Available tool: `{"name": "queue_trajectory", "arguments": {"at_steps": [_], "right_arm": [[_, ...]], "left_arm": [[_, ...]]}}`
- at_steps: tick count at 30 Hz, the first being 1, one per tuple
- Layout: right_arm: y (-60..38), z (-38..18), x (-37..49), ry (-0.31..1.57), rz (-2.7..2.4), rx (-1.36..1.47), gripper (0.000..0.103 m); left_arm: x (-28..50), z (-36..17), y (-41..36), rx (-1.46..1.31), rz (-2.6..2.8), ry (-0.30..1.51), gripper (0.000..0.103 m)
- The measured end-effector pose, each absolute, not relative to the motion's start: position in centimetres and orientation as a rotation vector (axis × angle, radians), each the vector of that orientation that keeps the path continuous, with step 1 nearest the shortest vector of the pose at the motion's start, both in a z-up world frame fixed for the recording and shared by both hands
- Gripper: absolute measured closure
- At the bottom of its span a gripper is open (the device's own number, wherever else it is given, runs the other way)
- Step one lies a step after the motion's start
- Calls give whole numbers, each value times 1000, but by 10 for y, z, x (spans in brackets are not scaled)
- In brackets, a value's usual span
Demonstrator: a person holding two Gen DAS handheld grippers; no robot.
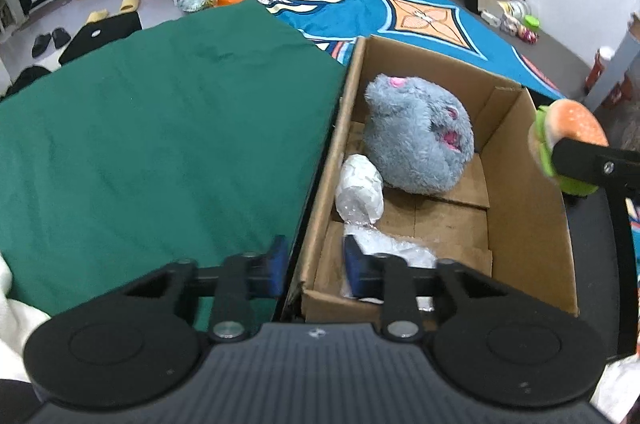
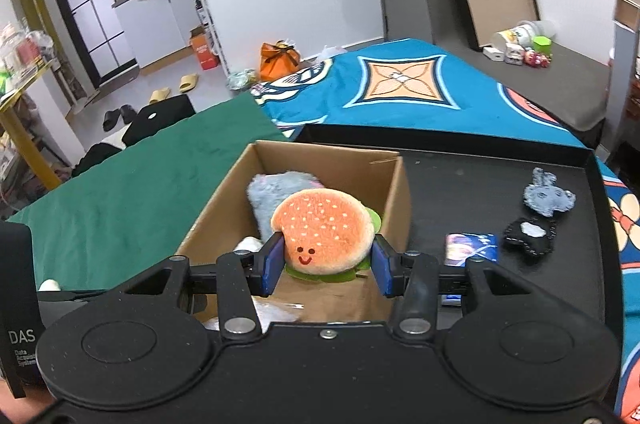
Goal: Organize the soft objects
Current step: 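Carry the plush hamburger into the box beside the mouse and release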
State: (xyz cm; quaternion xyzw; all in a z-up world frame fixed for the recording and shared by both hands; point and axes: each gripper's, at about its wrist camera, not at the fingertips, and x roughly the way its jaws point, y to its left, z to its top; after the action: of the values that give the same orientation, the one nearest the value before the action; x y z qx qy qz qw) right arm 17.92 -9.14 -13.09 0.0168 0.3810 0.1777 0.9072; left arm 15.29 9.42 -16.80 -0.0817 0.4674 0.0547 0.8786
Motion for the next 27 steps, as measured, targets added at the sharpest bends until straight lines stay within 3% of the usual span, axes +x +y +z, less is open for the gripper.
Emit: {"name": "queue_trajectory", "arguments": {"at_steps": [2,6,10,27], "right_arm": [[-82,-131,179,786,379,26,58],[-71,-131,179,786,403,27,56],[-66,-134,179,812,420,29,39],[-117,-137,175,804,316,62,39]], "left_arm": [[153,-169,99,-191,107,969,90],[153,-169,100,-202,92,963,90],[152,-170,103,-216,87,964,90],[155,-164,99,-180,112,984,87]]}}
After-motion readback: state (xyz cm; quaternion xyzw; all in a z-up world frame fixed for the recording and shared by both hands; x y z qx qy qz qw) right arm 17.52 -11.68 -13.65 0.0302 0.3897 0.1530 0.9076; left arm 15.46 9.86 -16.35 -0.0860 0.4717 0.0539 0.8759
